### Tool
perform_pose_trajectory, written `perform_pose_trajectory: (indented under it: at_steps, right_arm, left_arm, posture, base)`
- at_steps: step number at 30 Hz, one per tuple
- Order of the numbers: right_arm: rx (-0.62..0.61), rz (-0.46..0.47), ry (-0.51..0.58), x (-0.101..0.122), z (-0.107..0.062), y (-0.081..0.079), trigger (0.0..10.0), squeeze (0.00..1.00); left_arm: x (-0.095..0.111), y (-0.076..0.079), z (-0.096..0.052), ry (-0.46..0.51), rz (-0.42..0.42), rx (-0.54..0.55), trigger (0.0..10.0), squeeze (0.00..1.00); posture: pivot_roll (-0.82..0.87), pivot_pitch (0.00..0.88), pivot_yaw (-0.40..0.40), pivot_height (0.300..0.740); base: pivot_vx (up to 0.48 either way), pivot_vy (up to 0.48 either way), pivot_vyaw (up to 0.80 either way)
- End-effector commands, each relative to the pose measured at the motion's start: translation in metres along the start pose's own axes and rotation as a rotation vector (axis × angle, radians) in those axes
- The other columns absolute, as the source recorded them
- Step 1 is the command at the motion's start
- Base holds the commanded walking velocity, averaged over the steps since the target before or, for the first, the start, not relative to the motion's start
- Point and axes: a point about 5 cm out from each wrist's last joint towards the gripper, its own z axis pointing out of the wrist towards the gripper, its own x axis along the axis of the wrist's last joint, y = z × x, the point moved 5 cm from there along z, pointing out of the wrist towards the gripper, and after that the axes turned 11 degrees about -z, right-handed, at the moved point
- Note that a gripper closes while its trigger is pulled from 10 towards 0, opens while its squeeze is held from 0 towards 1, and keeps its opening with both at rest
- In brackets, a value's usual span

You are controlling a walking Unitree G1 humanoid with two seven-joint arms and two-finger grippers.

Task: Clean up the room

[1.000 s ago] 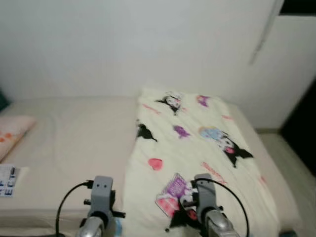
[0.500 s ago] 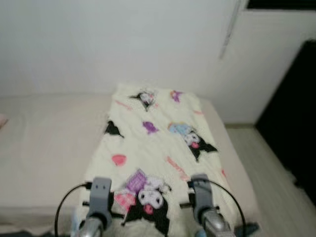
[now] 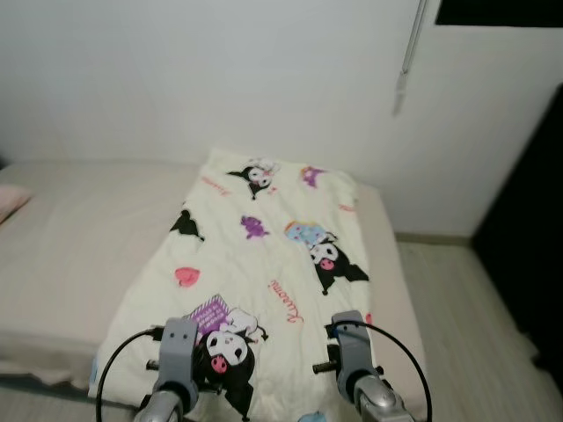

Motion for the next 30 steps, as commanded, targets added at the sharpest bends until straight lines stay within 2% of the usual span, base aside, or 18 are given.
perform_pose_trajectory:
  at_steps: [1,8,17,30]
  right_arm:
    - [0.001,-0.006,-0.018,-0.0062,-0.0020,0.0000,10.0,0.00]
    - [0.007,-0.007,-0.011,-0.0059,-0.0024,-0.0012,10.0,0.00]
    - [0.004,0.020,-0.014,-0.0066,-0.0026,-0.0009,10.0,0.00]
    - [0.012,0.004,-0.013,-0.0045,-0.0017,-0.0015,10.0,0.00]
  left_arm:
    - [-0.0085,-0.0010,-0.0040,-0.027,0.006,0.002,10.0,0.00]
    - [-0.0089,-0.0013,-0.0053,-0.028,0.006,0.002,10.0,0.00]
    - [-0.0086,-0.0016,-0.0052,-0.029,0.006,0.002,10.0,0.00]
    - [-0.0071,-0.0002,-0.0045,-0.028,0.008,-0.002,10.0,0.00]
  posture:
    - [-0.02,0.071,0.015,0.740]
    - [-0.02,0.072,0.013,0.740]
    - [-0.02,0.070,0.012,0.740]
    - [-0.02,0.066,0.010,0.740]
  base:
    - [0.000,-0.446,0.66]
    - [0.000,-0.445,0.62]
    - [0.000,-0.445,0.00]
    - [0.000,-0.447,0.00]
